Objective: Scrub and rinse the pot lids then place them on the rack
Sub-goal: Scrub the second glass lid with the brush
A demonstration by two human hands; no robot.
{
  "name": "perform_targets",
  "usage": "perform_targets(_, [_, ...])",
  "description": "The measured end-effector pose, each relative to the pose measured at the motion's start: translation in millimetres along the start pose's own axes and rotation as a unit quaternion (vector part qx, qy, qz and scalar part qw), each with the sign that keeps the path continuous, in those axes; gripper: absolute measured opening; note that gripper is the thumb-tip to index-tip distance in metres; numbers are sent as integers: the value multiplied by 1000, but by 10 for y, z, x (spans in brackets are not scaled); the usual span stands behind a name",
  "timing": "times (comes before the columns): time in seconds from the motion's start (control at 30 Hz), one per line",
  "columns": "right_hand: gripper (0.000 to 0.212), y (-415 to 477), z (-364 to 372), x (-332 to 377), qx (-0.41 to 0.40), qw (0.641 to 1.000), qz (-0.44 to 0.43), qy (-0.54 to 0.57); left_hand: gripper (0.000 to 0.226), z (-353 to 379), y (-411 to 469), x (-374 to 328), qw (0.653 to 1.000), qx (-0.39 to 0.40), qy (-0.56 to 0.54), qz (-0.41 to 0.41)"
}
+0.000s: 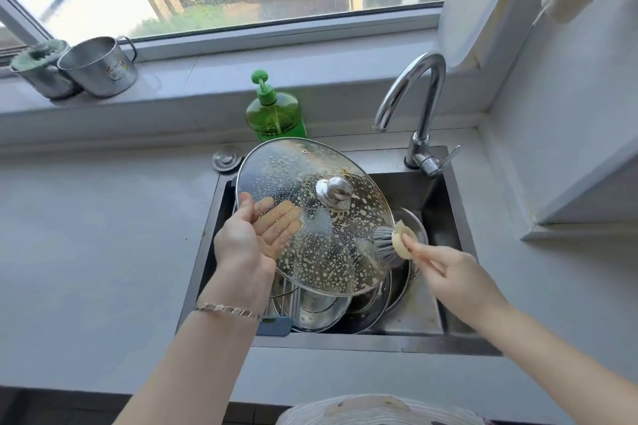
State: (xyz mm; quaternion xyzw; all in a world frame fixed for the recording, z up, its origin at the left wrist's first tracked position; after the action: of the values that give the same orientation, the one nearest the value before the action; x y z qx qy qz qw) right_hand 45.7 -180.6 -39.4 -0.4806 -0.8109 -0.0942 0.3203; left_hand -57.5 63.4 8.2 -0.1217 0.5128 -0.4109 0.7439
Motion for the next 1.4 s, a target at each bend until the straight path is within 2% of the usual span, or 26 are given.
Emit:
perform_targets(0.07, [37,99,-88,22,6,996,44,77,36,13,-1,17,999,5,32,-3])
perform_targets(0.1, [37,160,-193,63,-25,992,54,110,36,26,0,36,999,11,47,-11])
perform_targets(0.2, [58,339,-505,225,-109,985,74,111,35,94,-11,109,994,39,95,-42])
perform_targets(0.23, [67,397,-518,271,-101,986,86,97,35,124,-19,133,991,50,111,-52])
perform_targets(0.3, [77,487,-395,365,-23,993,96,65,35,189,-35,173,986,70,132,-71])
perform_targets(0.37, [75,481,-178,475,83,992,71,56,36,241,-40,195,983,84,137,-91])
perform_targets(0.43, [63,440,-64,520,115,990,45,62,36,258,-23,207,981,88,129,-116])
perform_targets(0.57, [37,405,-80,545,84,993,28,78,37,251,43,209,974,92,141,-149])
perform_targets(0.7, [29,387,-51,574,77,993,33,78,35,344,44,201,964,119,166,-171])
perform_targets(0.83, [22,419,-26,524,37,988,88,120,33,454,16,189,959,155,165,-172])
perform_targets(0.93, [22,494,-27,413,15,975,152,159,35,461,-17,223,970,170,107,-137])
perform_targets(1.0, [29,560,-81,353,-9,963,190,191,37,401,-111,364,968,184,114,-125])
perform_targets(1.17, [43,701,-111,310,-13,934,238,264,33,367,-360,830,959,216,94,-156])
perform_targets(1.23, [51,739,-118,358,-13,941,218,260,38,443,-349,824,966,219,39,-134])
perform_targets(1.3, [58,728,-209,435,-18,961,180,208,38,491,-308,760,969,217,-8,-117])
perform_targets(1.4, [53,570,-376,523,-19,994,108,6,42,435,-253,715,970,199,-36,-133])
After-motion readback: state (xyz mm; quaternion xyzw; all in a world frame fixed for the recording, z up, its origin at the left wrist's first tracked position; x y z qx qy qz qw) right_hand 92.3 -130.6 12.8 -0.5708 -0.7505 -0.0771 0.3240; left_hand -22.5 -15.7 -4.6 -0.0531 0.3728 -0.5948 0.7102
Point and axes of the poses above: each hand's wrist, its own y-axis towards the middle knuckle, its own z-axis out of the palm, x = y × z, the point moved 8 cm from there along y, towards the middle knuckle, and after that the axes turned 14 degrees about -y, right-handed, at the moved point
